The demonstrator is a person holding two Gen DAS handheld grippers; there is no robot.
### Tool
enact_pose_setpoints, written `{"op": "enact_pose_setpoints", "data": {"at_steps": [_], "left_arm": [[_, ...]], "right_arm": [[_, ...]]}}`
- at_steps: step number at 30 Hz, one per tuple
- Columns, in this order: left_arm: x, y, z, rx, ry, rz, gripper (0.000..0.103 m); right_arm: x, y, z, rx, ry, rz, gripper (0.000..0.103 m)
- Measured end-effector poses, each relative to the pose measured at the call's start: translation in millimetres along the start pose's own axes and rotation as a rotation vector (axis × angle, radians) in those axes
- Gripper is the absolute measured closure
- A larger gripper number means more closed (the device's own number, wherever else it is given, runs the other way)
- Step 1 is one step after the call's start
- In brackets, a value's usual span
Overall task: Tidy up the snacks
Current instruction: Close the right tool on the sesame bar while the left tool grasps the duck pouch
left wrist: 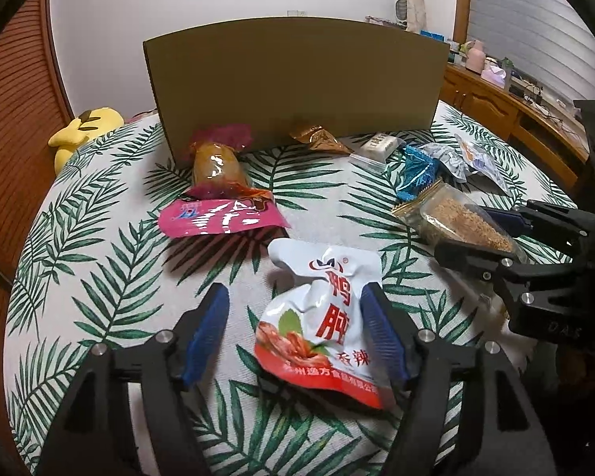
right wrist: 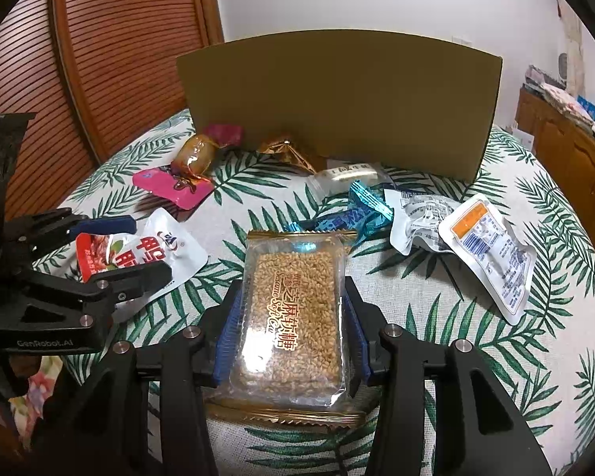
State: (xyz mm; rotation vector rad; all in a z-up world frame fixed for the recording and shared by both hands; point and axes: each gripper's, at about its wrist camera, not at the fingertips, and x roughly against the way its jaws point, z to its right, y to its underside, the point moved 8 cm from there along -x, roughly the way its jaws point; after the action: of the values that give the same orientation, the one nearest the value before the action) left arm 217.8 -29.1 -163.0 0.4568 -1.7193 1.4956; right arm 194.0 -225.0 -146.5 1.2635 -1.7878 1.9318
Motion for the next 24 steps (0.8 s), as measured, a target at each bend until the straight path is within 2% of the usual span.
{"op": "enact_pose_setpoints", "data": {"at_steps": [8, 14, 18, 21, 24], "left_arm": [[6.7, 7.0, 2.0, -0.006, 0.038, -0.023, 0.036], [10.3, 7.7, 6.0, -0.001, 0.051, -0.021, 0.062], [15.4, 8.0, 9.4, 0.027, 0.108, -0.006, 0.082], [21.9, 7.7, 10.8, 0.039, 0.115, 0.022, 0.088], [29.6, 6.5, 9.6, 0.046, 0.089, 0.056, 0.088]], "right_arm": [[-0.2, 0.6, -0.1, 0.003, 0.004, 0.001, 0.056], [-0.5, -0.5, 0.1, 0.006, 0.007, 0.001, 0.056], [-0.6, -0.5, 0.0, 0.006, 0.006, 0.001, 0.056], [-0.5, -0.4, -0.3, 0.006, 0.006, 0.002, 0.056], [-0.7, -0.7, -0.8, 0.005, 0.007, 0.004, 0.056]]}}
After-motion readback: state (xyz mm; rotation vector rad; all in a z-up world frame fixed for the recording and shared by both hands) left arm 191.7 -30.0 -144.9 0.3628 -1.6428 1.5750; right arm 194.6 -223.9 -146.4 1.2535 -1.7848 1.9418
